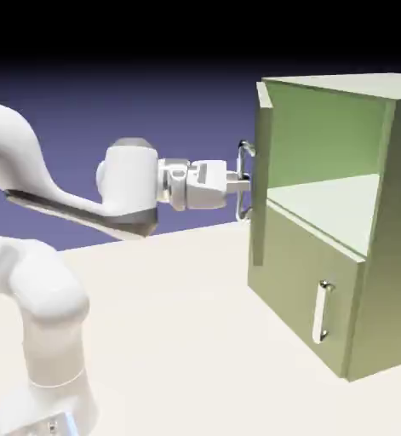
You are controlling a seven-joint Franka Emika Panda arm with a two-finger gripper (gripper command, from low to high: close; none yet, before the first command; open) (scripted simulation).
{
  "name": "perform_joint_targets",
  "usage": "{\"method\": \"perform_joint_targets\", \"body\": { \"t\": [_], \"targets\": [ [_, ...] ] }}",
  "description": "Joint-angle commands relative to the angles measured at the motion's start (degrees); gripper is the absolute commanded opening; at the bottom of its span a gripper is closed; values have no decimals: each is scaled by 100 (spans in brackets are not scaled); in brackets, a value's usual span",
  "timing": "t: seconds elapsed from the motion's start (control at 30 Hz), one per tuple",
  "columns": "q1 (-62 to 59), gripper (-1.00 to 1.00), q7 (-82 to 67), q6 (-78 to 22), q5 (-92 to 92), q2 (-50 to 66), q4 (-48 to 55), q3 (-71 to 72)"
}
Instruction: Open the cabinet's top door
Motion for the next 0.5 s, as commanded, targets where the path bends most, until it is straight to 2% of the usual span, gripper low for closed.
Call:
{"method": "perform_joint_targets", "body": {
  "t": [0.0, 0.23, 0.47],
  "targets": [
    [-123, -100, -62, 9, 225, -87, -50, 208],
    [-35, -100, -821, -636, 1970, -691, -390, 1207],
    [425, -100, -1376, -1784, 3714, -933, -424, 2323]
  ]
}}
